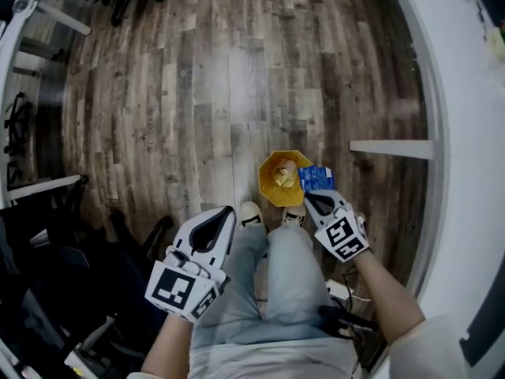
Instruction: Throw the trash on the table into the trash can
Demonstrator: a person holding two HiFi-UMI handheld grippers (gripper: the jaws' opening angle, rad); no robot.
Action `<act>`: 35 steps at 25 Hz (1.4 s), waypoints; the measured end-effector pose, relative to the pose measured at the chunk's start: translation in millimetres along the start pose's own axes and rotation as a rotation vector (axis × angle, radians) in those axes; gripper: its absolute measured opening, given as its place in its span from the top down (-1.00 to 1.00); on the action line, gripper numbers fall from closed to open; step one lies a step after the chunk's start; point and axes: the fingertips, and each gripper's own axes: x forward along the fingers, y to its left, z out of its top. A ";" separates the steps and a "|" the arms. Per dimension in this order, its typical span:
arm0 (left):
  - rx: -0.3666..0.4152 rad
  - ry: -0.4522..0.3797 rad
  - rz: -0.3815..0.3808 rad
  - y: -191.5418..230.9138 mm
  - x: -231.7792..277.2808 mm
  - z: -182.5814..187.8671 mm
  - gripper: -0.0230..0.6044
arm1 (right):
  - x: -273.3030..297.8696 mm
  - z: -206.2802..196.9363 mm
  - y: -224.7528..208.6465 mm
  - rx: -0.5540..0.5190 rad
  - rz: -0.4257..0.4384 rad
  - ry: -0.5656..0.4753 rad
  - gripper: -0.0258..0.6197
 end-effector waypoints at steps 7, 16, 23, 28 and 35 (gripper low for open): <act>-0.013 -0.008 0.003 37.5 45.8 -70.9 0.92 | 111.3 -80.4 14.3 -0.072 0.069 0.080 0.82; -0.048 0.008 0.029 69.0 54.8 -124.7 0.92 | 191.8 -140.1 10.8 -0.082 0.060 0.163 0.82; -0.056 -0.003 0.036 66.5 43.4 -119.0 0.92 | 182.1 -145.0 6.3 0.017 0.037 0.148 0.33; -0.061 0.003 0.032 48.8 21.0 -91.4 0.92 | 130.7 -106.9 1.7 0.115 0.012 0.074 0.33; -0.012 0.015 0.019 8.3 -24.0 -7.5 0.92 | 1.8 18.7 -16.6 0.215 -0.042 -0.115 0.42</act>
